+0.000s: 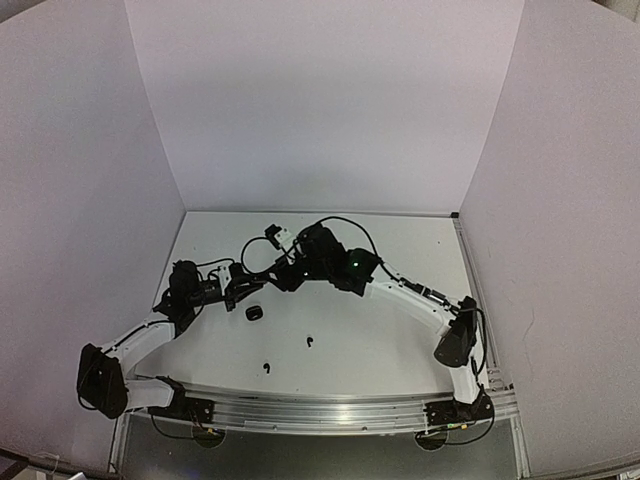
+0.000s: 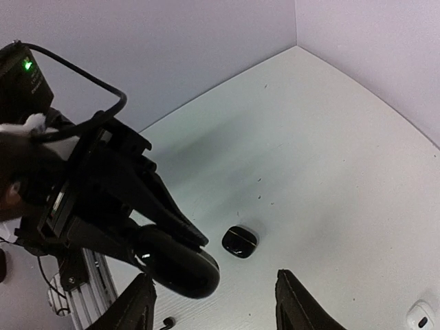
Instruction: Insert the wireless bluetooth earbuds into the charging case
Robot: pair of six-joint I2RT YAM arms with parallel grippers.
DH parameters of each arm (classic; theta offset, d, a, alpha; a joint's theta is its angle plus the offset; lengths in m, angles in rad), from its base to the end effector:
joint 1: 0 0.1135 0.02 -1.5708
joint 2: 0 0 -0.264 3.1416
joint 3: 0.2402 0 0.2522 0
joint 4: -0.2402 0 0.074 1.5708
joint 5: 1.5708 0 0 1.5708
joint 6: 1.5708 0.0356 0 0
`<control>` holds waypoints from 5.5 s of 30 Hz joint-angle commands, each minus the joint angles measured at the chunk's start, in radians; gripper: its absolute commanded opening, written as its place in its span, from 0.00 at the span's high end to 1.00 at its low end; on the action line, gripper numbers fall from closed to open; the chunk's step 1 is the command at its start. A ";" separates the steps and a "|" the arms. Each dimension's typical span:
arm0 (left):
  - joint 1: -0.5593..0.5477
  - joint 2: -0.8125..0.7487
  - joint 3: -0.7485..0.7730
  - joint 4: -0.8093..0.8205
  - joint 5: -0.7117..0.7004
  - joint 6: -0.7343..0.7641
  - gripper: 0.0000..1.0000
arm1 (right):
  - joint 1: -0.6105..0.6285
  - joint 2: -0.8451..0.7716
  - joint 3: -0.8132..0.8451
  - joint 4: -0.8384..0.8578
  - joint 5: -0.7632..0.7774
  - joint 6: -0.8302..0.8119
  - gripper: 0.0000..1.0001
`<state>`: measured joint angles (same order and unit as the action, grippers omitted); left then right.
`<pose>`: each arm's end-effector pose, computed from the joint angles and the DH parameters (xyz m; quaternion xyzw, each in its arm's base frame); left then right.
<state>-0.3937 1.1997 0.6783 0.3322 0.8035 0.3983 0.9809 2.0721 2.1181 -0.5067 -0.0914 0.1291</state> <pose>0.2335 -0.1247 0.2710 0.5035 0.5584 -0.3000 0.5871 0.2681 0.4064 0.3676 -0.3727 0.7632 0.3104 0.4270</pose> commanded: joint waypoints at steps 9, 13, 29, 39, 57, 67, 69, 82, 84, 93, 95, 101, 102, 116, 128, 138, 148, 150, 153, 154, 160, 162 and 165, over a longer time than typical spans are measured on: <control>0.050 0.135 0.058 0.519 0.383 -0.880 1.00 | -0.124 -0.005 0.089 -0.003 -0.477 0.075 0.24; 0.050 0.149 0.074 0.533 0.393 -0.907 1.00 | -0.125 0.034 0.135 0.011 -0.570 0.087 0.37; 0.050 0.159 0.085 0.548 0.389 -0.924 1.00 | -0.123 0.125 0.184 0.073 -0.674 0.180 0.57; 0.050 0.162 0.085 0.556 0.377 -0.929 1.00 | -0.118 0.159 0.209 0.091 -0.720 0.219 0.69; 0.050 0.162 0.084 0.547 0.360 -0.932 1.00 | -0.116 0.126 0.168 0.091 -0.701 0.200 1.00; 0.050 0.161 0.094 0.509 0.326 -0.931 0.85 | -0.117 0.110 0.155 0.093 -0.684 0.177 1.00; 0.050 0.159 0.095 0.492 0.324 -0.919 0.67 | -0.123 0.107 0.154 0.093 -0.676 0.180 1.00; 0.105 0.101 0.074 0.140 0.290 -0.637 0.00 | -0.236 -0.011 -0.012 0.088 -0.622 0.196 1.00; 0.118 0.089 0.086 0.055 0.242 -0.565 0.00 | -0.299 -0.059 -0.100 0.081 -0.636 0.184 1.00; 0.121 0.068 0.097 -0.105 0.219 -0.471 0.00 | -0.664 0.009 -0.224 -0.354 -0.735 -0.182 1.00; 0.122 0.069 0.107 -0.142 0.224 -0.439 0.00 | -0.698 0.137 -0.095 -0.549 -0.705 -0.316 1.00; 0.122 0.104 0.146 -0.235 0.216 -0.381 0.00 | -0.750 0.367 0.134 -0.760 -0.694 -0.495 1.00; 0.122 0.111 0.153 -0.239 0.215 -0.377 0.00 | -0.762 0.387 0.148 -0.760 -0.695 -0.501 1.00; 0.121 0.227 0.255 -0.289 0.211 -0.344 0.00 | -0.808 0.583 0.272 -0.736 -0.664 -0.515 1.00; 0.122 0.235 0.258 -0.297 0.208 -0.344 0.00 | -0.814 0.643 0.318 -0.669 -0.664 -0.516 0.94; 0.122 0.242 0.258 -0.295 0.208 -0.346 0.01 | -0.815 0.649 0.327 -0.637 -0.590 -0.499 0.58; 0.122 0.238 0.253 -0.288 0.210 -0.348 0.00 | -0.815 0.596 0.325 -0.589 -0.541 -0.487 0.50; 0.122 0.238 0.251 -0.288 0.209 -0.346 0.01 | -0.810 0.551 0.306 -0.586 -0.525 -0.483 0.49; 0.122 0.233 0.245 -0.283 0.206 -0.345 0.00 | -0.796 0.449 0.211 -0.532 -0.394 -0.431 0.48; 0.122 0.231 0.242 -0.278 0.205 -0.346 0.00 | -0.795 0.420 0.178 -0.513 -0.357 -0.383 0.49; 0.122 0.218 0.220 -0.253 0.202 -0.356 0.00 | -0.786 0.273 -0.030 -0.446 -0.348 -0.004 0.68; 0.122 0.214 0.215 -0.250 0.202 -0.357 0.01 | -0.764 0.212 -0.136 -0.415 -0.313 0.083 0.74; 0.122 0.214 0.203 -0.236 0.205 -0.357 0.01 | -0.724 0.166 -0.254 -0.366 -0.262 0.170 0.83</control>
<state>-0.2729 1.4409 0.8828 0.0517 1.0108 0.0299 0.1966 2.3320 1.9850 -0.9398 -0.4340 0.0769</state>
